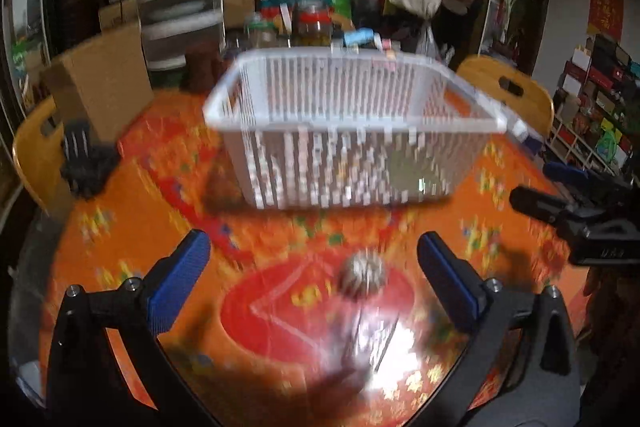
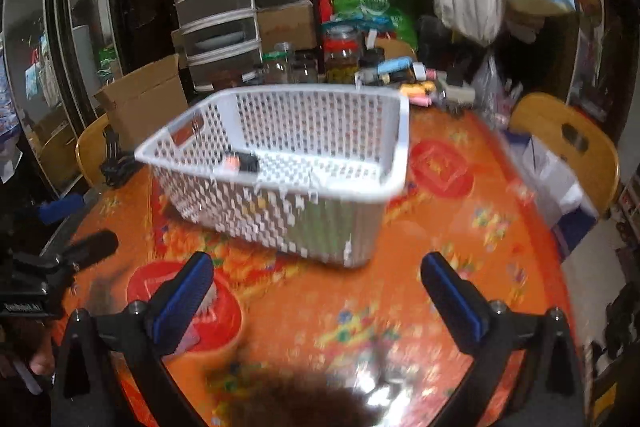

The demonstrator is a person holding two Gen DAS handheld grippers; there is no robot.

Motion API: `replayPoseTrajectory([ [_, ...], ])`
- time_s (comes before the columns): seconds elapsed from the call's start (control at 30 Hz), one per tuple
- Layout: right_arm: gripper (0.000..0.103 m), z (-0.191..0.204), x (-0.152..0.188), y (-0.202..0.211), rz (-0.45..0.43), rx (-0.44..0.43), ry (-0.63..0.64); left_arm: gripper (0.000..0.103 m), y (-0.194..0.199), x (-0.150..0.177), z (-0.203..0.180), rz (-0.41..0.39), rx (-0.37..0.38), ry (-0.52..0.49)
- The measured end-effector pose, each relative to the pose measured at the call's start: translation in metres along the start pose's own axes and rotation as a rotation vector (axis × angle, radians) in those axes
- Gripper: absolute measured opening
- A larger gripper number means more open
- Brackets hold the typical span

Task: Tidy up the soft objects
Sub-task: 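Move both tools back from the basket toward the remaining items, then grasp the white ribbed ball with the right tool while the left tool grasps the clear bag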

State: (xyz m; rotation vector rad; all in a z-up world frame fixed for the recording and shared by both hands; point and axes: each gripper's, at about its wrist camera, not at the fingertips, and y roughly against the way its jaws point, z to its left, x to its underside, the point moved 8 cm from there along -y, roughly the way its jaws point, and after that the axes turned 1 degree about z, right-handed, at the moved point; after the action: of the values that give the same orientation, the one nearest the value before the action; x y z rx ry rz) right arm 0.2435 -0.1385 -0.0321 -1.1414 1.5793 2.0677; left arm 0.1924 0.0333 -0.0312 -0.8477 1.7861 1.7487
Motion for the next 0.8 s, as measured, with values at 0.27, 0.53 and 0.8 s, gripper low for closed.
replayPoseTrajectory([
  [0.27, 0.103, -0.005, 0.044, -0.014, 0.034, -0.010, -0.042, 0.102, -0.035, 0.064, -0.019, 0.092, 0.023, -0.039],
  [0.53, 0.103, -0.001, 0.046, -0.017, 0.032, -0.028, -0.039, 0.096, -0.048, 0.085, -0.027, 0.128, 0.030, -0.075],
  [0.8, 0.103, 0.010, 0.049, -0.024, 0.045, -0.056, -0.030, 0.032, -0.054, 0.087, -0.020, 0.140, 0.033, -0.070],
])
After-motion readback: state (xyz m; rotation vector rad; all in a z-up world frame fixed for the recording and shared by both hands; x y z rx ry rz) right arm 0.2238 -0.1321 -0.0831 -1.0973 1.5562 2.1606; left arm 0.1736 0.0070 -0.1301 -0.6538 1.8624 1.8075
